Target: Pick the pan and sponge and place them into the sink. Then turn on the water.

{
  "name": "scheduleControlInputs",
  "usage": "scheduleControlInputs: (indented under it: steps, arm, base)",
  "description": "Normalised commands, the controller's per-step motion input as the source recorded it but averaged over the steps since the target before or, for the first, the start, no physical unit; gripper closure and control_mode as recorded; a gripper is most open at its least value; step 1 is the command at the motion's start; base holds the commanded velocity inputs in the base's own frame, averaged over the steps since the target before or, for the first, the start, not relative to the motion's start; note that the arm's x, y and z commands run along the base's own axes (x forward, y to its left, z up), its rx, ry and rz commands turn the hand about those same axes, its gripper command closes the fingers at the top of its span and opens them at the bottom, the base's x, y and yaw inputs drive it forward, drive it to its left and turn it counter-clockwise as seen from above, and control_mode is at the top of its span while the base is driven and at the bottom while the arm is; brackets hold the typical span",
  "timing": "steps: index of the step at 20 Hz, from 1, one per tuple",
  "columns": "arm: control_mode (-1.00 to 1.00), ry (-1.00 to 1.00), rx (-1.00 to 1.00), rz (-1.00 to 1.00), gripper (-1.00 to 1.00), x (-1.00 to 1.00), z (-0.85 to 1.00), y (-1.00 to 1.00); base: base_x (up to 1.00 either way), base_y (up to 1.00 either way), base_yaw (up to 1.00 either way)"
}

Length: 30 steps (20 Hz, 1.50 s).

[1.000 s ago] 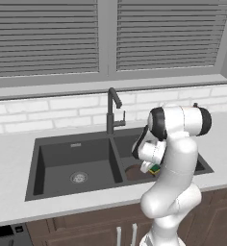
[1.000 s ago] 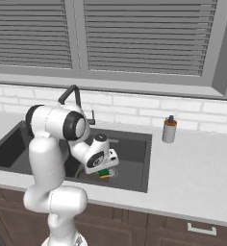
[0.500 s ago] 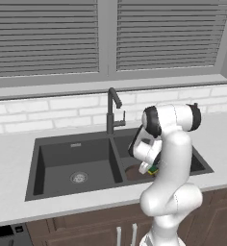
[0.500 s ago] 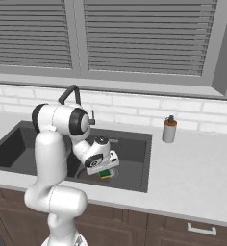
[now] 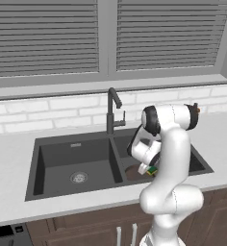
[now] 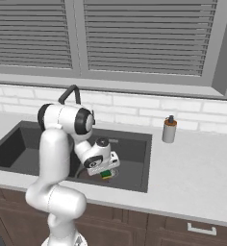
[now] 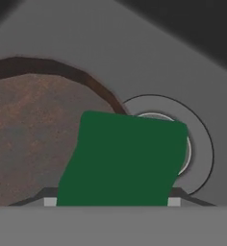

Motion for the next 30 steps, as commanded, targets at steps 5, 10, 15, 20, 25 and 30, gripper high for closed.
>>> scheduleControlInputs:
  steps: [5,10,15,20,25,30]
  arm:
    - [-1.00,0.00,0.00,0.00,-1.00,0.00,0.00,-0.02]
    - [-1.00,0.00,0.00,0.00,-1.00,-0.06,0.28,0.00]
    - [-1.00,0.00,0.02,-0.04,-1.00,0.00,0.57,0.00]
    - [-1.00,-0.01,0.11,-0.06,-1.00,-0.03,0.99,0.00]
    - [-1.00,-0.03,0.13,-0.13,-1.00,-0.06,1.00,0.00]
    - [-1.00,0.00,0.10,-0.18,-1.00,0.00,1.00,0.00]
  base:
    - [0.00,0.00,0.00]
    - [0.00,0.00,0.00]
    - [0.00,0.00,0.00]
    - [0.00,0.00,0.00]
    - [0.00,0.00,0.00]
    - [0.00,0.00,0.00]
